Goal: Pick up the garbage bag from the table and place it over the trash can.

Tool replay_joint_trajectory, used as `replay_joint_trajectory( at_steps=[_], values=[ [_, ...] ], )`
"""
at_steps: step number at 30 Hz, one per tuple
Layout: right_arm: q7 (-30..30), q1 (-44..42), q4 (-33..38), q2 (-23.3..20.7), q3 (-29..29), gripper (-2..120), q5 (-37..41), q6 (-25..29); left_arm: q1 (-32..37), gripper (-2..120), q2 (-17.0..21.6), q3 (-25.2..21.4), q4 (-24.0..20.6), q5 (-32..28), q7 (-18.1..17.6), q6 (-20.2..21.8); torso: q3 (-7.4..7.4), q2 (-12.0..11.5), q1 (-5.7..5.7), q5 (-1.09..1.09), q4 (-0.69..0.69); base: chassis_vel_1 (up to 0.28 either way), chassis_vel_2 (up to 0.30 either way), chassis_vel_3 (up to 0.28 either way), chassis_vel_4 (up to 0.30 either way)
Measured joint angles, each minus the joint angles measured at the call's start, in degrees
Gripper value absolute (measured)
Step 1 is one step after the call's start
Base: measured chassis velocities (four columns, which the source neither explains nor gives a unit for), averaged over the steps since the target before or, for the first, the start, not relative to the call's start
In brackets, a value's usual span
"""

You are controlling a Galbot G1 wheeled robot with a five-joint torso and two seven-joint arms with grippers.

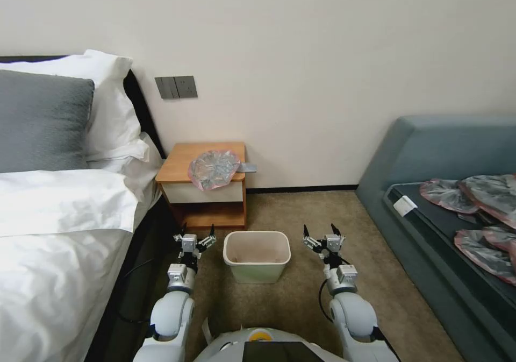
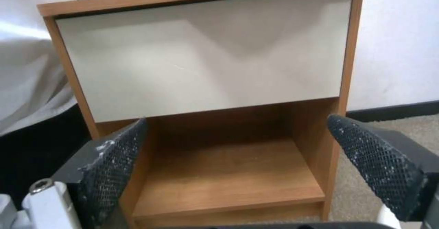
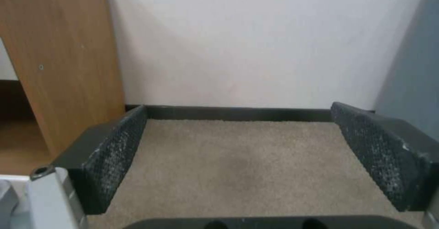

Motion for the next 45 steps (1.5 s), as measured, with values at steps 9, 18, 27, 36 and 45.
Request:
replay_joint_trajectory(
  at_steps=[9, 18, 27, 36, 45],
  values=[
    [-1.3, -5.3, 11.1, 2.2, 0.8, 100, 0.6, -2.4, 2.3, 100, 0.2, -1.3, -5.7, -1.5, 0.2, 1.2, 0.00, 0.0, 0.00, -0.05, -0.02, 0.000, 0.000, 0.000, 0.000],
    [-3.2, -12.5, 26.0, 5.1, 1.8, 100, 1.6, -5.8, 7.6, 100, 0.9, -4.4, -18.8, -5.6, 1.1, 4.5, 0.00, 0.0, -0.01, 0.00, -0.01, 0.000, 0.000, 0.000, 0.000],
    [-3.0, -14.9, 28.7, 5.4, 2.4, 100, 5.1, -8.6, 12.8, 100, 1.6, -7.5, -29.0, -9.5, 1.9, 8.1, 0.00, 0.0, 0.00, -0.01, 0.00, 0.000, 0.000, 0.000, 0.000],
    [-1.7, -14.0, 28.4, 3.9, 2.6, 100, 10.1, -10.4, 13.4, 100, 2.0, -8.0, -29.1, -10.0, 0.8, 10.5, 0.00, 0.0, 0.00, 0.00, -0.01, 0.000, 0.000, 0.000, 0.000],
    [-0.9, -11.2, 28.2, 1.7, 2.8, 100, 18.0, -13.1, 13.2, 100, 2.9, -8.0, -28.8, -10.7, 0.6, 10.5, 0.00, 0.0, 0.00, 0.00, -0.01, 0.000, 0.000, 0.000, 0.000]
  ],
)
